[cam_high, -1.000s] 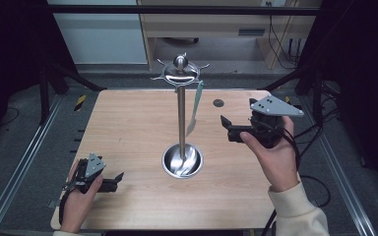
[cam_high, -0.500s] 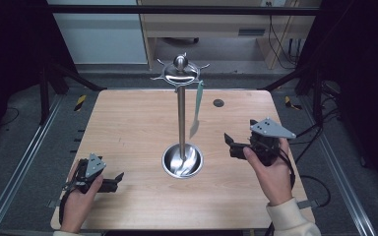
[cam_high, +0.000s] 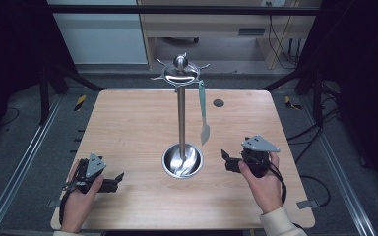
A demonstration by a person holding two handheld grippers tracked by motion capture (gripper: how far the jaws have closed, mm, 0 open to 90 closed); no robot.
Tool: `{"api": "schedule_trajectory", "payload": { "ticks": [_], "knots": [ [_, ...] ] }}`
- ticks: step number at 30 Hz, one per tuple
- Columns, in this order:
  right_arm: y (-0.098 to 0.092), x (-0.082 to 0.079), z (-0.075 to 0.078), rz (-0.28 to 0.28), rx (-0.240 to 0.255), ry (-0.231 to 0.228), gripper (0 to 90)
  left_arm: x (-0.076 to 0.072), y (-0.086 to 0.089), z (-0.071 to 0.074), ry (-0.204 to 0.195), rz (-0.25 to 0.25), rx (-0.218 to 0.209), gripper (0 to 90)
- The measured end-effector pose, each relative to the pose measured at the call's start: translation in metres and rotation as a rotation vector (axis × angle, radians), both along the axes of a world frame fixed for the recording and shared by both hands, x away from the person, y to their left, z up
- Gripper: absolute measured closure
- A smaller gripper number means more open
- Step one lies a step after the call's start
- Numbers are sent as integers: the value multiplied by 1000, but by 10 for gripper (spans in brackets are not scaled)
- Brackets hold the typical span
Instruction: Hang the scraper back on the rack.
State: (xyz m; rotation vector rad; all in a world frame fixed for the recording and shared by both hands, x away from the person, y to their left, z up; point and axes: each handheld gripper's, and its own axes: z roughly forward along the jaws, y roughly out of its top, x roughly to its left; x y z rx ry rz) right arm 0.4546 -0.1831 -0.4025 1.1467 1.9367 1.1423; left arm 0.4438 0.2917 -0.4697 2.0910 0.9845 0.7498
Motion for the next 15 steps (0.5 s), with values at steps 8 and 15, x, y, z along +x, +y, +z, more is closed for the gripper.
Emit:
{"api": "schedule_trajectory", "payload": {
  "ticks": [8,15],
  "knots": [
    [-2,9,-19,-11,1,34,100,0,0,0,1,-1,1,27],
    [-7,19,-32,-32,-2,61,100,0,-1,0,2,-2,4,27]
  ]
}}
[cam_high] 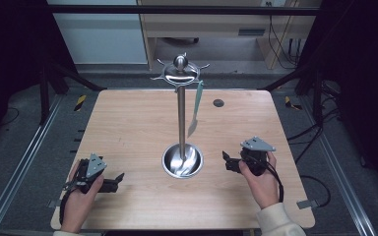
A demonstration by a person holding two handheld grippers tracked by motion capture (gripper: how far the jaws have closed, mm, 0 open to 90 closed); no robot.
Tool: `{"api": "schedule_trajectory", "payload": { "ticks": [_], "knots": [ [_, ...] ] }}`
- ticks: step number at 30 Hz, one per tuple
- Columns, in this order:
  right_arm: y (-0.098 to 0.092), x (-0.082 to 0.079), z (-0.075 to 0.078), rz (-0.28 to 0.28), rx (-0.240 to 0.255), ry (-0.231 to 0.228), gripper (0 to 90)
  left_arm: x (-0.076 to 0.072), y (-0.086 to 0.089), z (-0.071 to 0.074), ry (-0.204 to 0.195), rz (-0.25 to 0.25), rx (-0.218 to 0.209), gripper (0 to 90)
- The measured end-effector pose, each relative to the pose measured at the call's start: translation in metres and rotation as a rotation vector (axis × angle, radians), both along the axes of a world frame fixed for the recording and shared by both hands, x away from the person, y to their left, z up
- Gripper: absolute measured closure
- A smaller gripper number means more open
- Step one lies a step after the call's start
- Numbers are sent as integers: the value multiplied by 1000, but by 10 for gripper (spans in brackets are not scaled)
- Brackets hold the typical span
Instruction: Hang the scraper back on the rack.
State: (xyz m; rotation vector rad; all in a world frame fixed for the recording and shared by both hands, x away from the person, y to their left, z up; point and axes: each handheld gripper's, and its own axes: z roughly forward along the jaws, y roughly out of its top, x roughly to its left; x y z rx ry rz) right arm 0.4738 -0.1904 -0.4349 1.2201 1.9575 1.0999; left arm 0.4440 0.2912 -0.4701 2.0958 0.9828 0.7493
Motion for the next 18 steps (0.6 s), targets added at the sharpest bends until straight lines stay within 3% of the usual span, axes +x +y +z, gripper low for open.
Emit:
{"api": "schedule_trajectory", "payload": {
  "ticks": [10,13,18],
  "knots": [
    [-8,12,-32,-31,-20,61,103,1,1,1,-4,-1,-6,27],
    [-11,13,-43,-54,-24,106,109,2,0,2,-6,-4,-7,27],
    [-10,10,-42,-62,-29,109,109,4,-2,2,-6,-10,-6,27]
  ]
}}
